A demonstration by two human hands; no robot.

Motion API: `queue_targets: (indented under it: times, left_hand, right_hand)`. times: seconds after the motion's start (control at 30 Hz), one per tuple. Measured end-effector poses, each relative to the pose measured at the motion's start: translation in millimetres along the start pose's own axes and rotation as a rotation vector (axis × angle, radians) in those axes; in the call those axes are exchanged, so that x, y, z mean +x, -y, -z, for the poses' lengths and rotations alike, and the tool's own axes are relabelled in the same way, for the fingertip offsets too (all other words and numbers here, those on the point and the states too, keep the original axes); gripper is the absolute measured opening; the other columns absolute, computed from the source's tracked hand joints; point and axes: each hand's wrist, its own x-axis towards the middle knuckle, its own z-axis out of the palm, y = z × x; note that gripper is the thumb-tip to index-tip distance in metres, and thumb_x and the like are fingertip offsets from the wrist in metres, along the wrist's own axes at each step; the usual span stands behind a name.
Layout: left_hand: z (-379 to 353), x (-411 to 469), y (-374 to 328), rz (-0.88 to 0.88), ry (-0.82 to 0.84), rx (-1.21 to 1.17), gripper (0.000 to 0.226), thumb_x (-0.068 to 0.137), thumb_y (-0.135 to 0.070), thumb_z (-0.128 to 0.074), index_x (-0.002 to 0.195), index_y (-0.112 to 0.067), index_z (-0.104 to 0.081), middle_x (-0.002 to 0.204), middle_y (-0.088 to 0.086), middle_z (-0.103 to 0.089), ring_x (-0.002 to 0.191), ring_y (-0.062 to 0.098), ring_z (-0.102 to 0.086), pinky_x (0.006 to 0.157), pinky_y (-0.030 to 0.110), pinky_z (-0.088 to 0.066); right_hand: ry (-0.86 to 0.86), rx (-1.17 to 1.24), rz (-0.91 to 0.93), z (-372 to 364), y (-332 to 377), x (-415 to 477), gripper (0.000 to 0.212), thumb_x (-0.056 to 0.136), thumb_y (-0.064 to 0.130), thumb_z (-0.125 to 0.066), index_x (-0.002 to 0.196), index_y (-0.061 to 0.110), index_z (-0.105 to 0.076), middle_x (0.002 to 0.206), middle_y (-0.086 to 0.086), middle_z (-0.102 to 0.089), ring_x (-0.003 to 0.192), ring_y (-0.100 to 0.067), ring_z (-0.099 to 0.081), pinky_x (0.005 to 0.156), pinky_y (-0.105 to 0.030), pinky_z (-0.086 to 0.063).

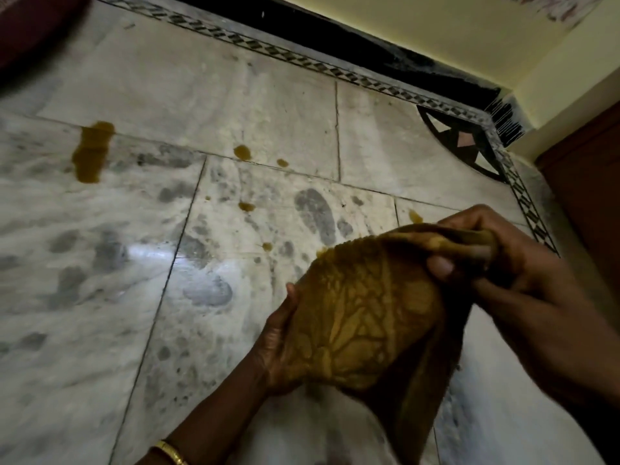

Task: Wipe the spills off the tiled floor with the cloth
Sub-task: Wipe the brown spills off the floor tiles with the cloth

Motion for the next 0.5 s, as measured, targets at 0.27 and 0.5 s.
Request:
queue_targets:
  times: [0.27,0.5]
  left_hand:
    - [-21.2,-21.0,-23.5,-0.113,-0.188,0.246,0.060,0.024,-0.015,-0.099,0.078,0.001,-0.077,0.080,0.018,-0.074,0.070,0.031,-0.073,0.058,0.043,-0.059]
    - [-46.3,-23.0,-58.7,-0.429,-0.422,0.831,0.029,0.079,-0.032,-0.058,0.097,-0.016,-0.074,0.098,0.005,-0.076,0.094,0.019,-0.072,0.074,0.033,-0.059]
  right_hand:
    - [-0.239,0.448,-0.387,2.3,-86.7,3.9,0.035,0.065,0.025,-0.069,0.098,0.012,-0.070,0.092,-0.006,-0.075,0.086,-0.019,-0.071,0.067,-0.024,-0.058]
    - [-0.313,0.370,-0.338,19.7,-121.7,17.0,0.038,0.067,0.033,-0.068,0.100,0.016,-0.068,0.090,-0.001,-0.076,0.084,-0.018,-0.072,0.067,-0.027,-0.059]
